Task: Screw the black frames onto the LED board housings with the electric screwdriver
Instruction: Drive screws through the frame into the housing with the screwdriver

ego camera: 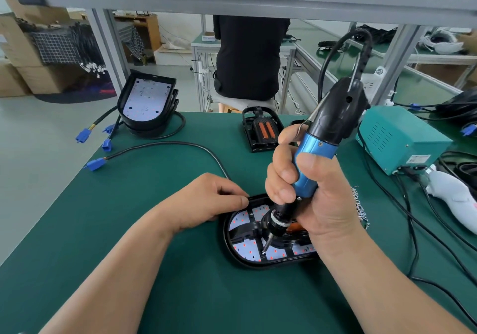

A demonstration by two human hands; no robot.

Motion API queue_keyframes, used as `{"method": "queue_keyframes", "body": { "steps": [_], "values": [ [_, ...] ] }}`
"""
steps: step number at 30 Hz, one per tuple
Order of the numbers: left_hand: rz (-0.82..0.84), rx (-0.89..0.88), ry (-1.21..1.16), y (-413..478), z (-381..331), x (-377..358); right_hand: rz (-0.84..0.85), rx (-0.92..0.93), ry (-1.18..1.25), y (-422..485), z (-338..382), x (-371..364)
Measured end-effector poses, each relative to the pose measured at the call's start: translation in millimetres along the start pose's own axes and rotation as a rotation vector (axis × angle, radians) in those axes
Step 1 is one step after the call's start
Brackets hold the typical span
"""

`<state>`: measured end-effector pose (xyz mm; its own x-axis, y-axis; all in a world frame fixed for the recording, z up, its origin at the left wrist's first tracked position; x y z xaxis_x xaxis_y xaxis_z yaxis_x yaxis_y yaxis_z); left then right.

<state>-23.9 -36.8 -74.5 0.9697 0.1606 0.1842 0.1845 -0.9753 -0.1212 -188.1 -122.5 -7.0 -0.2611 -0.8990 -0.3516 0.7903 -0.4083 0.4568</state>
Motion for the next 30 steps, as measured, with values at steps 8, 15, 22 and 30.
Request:
{"method": "queue_keyframes", "body": {
  "steps": [8,15,22,30],
  "values": [
    [0.002,-0.013,0.031,-1,-1,1,0.066,-0.029,0.019,0,-2,-4],
    [-0.003,-0.003,0.032,-1,-1,1,0.141,-0.046,-0.02,-1,1,-13],
    [0.005,0.008,0.04,-2,-3,-1,0.231,-0.045,-0.041,-4,4,-23],
    [0.024,-0.043,0.089,-1,-2,-1,0.22,-0.027,-0.059,-5,1,-20]
  ]
}}
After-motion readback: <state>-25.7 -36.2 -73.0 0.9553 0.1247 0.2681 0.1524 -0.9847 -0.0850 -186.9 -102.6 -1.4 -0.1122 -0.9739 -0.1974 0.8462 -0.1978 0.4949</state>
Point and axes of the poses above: each hand's wrist, its own y-axis towards the middle knuckle, its own x-axis out of the back of the hand, z = x × y, the point moved 4 cm from there along y, towards the middle knuckle, and after that the axes turned 9 degrees about -y, right-handed, at the moved point
